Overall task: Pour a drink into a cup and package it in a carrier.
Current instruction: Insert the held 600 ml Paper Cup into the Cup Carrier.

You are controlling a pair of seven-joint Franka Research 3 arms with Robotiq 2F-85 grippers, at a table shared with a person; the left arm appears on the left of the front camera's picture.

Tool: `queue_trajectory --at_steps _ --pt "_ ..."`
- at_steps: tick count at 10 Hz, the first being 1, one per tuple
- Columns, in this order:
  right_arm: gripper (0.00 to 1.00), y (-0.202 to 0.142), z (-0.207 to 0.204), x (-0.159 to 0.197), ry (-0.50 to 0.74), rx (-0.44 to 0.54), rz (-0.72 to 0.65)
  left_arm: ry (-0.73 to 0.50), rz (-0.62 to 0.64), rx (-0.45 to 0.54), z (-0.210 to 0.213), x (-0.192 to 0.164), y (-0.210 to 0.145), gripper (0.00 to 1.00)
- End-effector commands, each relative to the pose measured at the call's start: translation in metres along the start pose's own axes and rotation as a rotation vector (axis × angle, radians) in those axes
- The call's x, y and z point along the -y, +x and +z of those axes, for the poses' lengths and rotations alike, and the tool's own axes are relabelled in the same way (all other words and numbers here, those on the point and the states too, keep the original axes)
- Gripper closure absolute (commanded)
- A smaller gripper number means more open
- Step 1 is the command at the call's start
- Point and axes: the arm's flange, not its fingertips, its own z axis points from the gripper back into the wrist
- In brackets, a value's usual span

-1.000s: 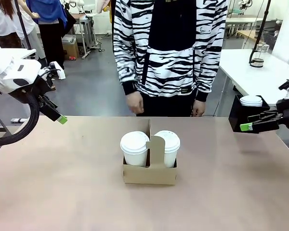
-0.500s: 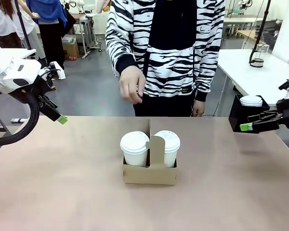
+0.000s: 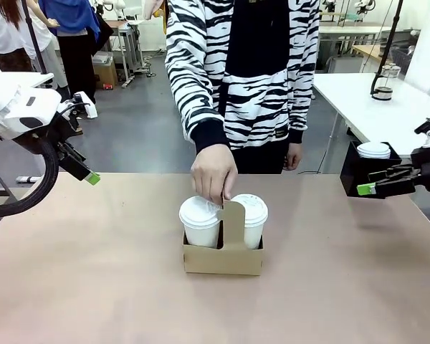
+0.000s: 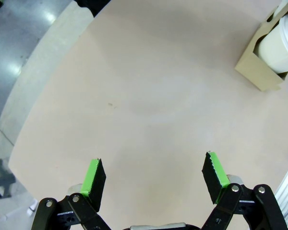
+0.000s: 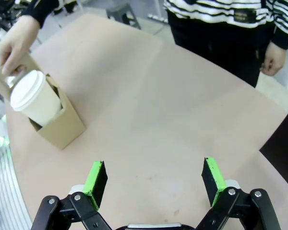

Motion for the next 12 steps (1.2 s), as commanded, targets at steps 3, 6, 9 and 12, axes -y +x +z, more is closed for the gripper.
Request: queue_trajectory --at_steps 3,6,9,12 --pt "0.00 -0.0005 0.0016 0.0005 0.007 0.006 0.016 0.007 0.007 -0.013 0.0020 -0.0006 0.0010 0.00" --pt "0.00 -0.0005 0.0016 0.0005 0.007 0.006 0.016 0.007 0.007 -0.013 0.0020 -0.0006 0.0010 0.00" --pt "0.00 -0.0005 0.0016 0.0005 0.007 0.006 0.016 0.007 0.007 -0.013 0.0020 -0.0006 0.0010 0.00" --pt "0.00 -0.0005 0.0016 0.0005 0.007 0.006 0.016 0.007 0.007 -0.013 0.0020 -0.0006 0.0010 0.00"
